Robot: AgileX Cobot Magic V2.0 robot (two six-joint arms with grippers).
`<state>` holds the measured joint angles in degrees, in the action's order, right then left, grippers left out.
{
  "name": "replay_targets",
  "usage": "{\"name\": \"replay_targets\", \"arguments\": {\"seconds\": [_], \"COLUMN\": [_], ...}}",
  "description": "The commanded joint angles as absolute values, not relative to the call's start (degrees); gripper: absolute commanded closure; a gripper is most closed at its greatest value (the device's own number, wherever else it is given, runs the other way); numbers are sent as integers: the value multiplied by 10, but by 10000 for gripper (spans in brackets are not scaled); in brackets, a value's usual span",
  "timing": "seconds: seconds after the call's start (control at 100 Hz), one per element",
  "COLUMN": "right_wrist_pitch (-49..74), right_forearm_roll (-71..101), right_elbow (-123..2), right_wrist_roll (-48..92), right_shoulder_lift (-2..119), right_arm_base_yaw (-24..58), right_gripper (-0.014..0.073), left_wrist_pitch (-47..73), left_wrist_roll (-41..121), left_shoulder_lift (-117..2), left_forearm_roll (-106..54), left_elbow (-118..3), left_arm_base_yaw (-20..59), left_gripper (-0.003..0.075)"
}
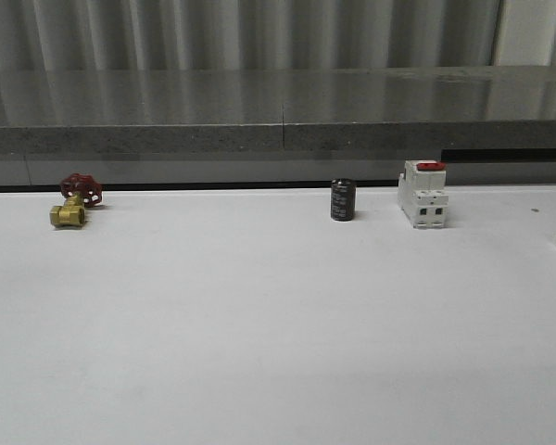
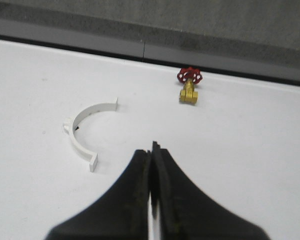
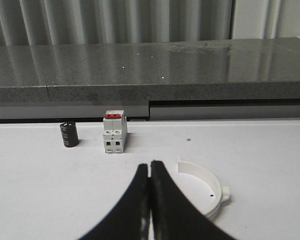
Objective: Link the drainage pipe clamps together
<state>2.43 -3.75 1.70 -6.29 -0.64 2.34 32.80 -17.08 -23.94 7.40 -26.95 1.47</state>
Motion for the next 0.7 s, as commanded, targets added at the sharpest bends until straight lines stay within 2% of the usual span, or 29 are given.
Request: {"name": "replay_targets", "arguments": {"seconds": [0.0,0.3,0.37,0.47,0.61,0.69], "right_wrist_pitch": [-23,-23,-23,-23,-23,-23], "right_forearm_roll": [-38,-38,-38,-38,-38,-38], "right_elbow": [5,5,5,5,5,5], "right_wrist_roll": [-60,-60,-60,-60,-60,-60], "right_shoulder_lift": [-4,-4,-4,-4,-4,-4], "right_arm_base_yaw": [19,19,19,19,19,19], "right_gripper": [661,661,661,661,661,661], "left_wrist_pitch": [324,325,330,345,353,351], "left_wrist_roll": [-174,-174,-174,-172,-172,-172], "left_shoulder_lift": [-288,-349,-358,-371,-381,-384], "left_forearm_roll": [73,74,78,83,83,87], "left_elbow": [-318,-331,-331,-331,-331,-331], "left_arm_base_yaw": [14,14,14,14,14,14], "left_gripper": [741,739,711,561,220,135]}}
